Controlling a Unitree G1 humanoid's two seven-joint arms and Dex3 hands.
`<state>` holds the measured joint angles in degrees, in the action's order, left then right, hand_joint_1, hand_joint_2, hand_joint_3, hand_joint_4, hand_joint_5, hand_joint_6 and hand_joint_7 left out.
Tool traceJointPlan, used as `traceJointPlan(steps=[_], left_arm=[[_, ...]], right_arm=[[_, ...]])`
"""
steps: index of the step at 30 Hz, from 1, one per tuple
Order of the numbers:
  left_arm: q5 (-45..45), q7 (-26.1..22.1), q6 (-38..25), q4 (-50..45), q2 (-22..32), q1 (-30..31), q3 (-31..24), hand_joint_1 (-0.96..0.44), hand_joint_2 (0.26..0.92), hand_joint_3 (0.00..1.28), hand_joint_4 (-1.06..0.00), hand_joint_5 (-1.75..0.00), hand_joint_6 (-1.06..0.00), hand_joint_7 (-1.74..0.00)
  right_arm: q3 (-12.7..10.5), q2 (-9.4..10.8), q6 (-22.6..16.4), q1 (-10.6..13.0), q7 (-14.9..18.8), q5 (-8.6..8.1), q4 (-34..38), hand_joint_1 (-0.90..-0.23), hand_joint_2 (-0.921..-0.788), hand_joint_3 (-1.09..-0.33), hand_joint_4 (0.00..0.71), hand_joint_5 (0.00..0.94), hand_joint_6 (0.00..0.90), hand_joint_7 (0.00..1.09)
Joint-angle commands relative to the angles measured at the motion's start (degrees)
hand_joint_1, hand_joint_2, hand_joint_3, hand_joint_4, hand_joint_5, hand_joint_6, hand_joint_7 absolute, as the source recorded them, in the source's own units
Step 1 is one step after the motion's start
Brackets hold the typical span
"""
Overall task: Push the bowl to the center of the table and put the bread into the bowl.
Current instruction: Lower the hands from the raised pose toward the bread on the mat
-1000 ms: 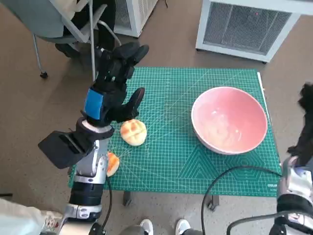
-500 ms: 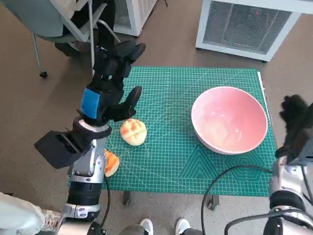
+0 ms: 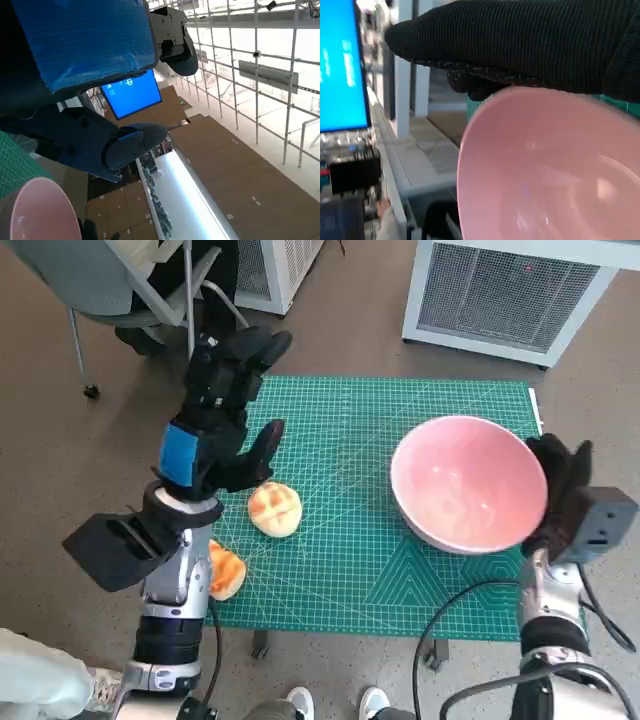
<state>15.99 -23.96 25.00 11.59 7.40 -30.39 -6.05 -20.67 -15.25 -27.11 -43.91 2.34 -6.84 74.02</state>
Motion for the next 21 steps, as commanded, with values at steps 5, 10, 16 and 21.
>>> traceJointPlan(steps=[5, 10, 16, 21], left_arm=[[0.8, 0.4, -1.2, -2.6, 0.7, 1.7, -0.8, -0.28, 0.749, 0.72, 0.00, -0.64, 0.00, -0.88], [0.3, 1.1, -1.4, -4.0, 1.0, 2.7, -1.3, -0.27, 0.752, 0.71, 0.00, -0.64, 0.00, -0.89], [0.2, 2.0, -2.2, -5.5, 1.8, 3.8, -1.8, -0.26, 0.753, 0.71, 0.00, -0.64, 0.00, -0.89], [0.8, 2.2, -2.7, -6.4, 2.1, 4.7, -2.3, -0.26, 0.756, 0.71, 0.00, -0.65, 0.00, -0.90]], right_arm=[[0.5, 3.0, 2.2, -1.4, 1.2, 0.02, 1.1, -0.503, -0.921, -0.805, 0.290, 0.011, 0.075, 0.49], [1.1, 5.1, 2.5, -3.1, 2.5, 0.14, 1.1, -0.503, -0.921, -0.811, 0.287, 0.008, 0.070, 0.50], [1.4, 6.8, 2.9, -4.6, 3.3, 0.19, 1.2, -0.500, -0.921, -0.810, 0.279, 0.003, 0.062, 0.50], [1.8, 8.1, 3.2, -5.7, 3.4, 0.49, 1.4, -0.496, -0.921, -0.807, 0.273, 0.001, 0.053, 0.50]])
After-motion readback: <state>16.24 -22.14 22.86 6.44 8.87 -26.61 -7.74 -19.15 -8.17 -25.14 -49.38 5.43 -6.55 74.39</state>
